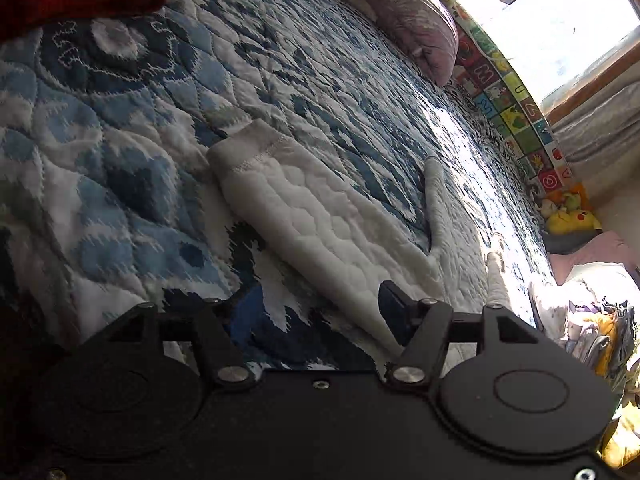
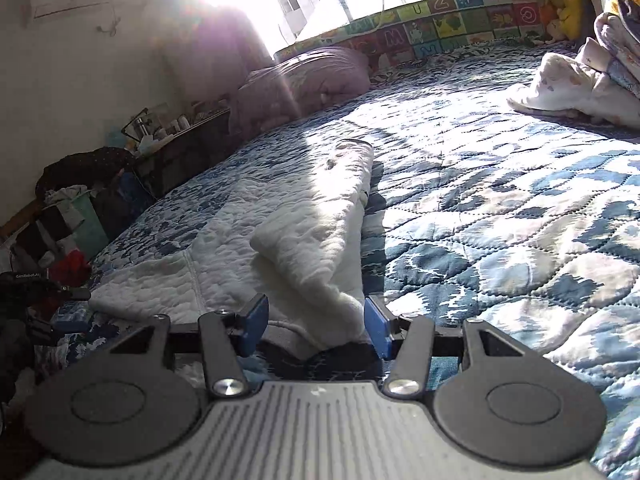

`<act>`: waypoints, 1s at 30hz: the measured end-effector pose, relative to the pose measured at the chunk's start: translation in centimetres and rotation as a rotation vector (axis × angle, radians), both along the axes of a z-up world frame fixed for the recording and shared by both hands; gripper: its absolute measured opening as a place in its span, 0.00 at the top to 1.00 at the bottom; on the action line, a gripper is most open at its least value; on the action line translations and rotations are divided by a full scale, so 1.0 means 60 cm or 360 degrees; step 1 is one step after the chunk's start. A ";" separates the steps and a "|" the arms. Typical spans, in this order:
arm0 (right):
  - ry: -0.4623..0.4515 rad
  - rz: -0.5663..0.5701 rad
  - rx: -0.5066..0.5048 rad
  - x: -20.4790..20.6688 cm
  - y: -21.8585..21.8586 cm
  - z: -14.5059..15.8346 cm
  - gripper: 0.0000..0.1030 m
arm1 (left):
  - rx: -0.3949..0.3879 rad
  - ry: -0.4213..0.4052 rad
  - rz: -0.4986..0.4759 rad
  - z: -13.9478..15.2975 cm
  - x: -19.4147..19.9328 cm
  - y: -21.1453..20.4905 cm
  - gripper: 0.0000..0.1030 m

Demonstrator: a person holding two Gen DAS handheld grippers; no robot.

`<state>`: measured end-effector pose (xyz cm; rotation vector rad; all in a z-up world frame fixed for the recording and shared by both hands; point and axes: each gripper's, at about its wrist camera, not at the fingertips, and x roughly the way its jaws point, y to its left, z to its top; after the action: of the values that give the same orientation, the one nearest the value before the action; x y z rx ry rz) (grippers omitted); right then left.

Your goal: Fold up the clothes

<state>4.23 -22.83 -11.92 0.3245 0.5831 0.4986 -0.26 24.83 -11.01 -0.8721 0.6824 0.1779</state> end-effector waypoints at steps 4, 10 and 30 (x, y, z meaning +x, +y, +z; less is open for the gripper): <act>0.0074 -0.0127 0.0084 0.006 -0.040 -0.029 0.48 | -0.0064 -0.0005 0.0125 -0.004 -0.003 0.027 0.43; 0.0065 -0.0150 0.0160 0.002 -0.058 -0.041 0.47 | 0.0124 -0.0171 -0.0039 0.044 0.034 -0.018 0.92; -0.0016 0.0078 0.0817 0.070 -0.050 0.047 0.29 | 0.1573 -0.0620 -0.1174 0.114 0.114 -0.498 0.93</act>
<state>8.44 -25.85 -9.12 0.7962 0.4472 0.6954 6.58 -5.04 -4.17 0.3162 0.4219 -0.3041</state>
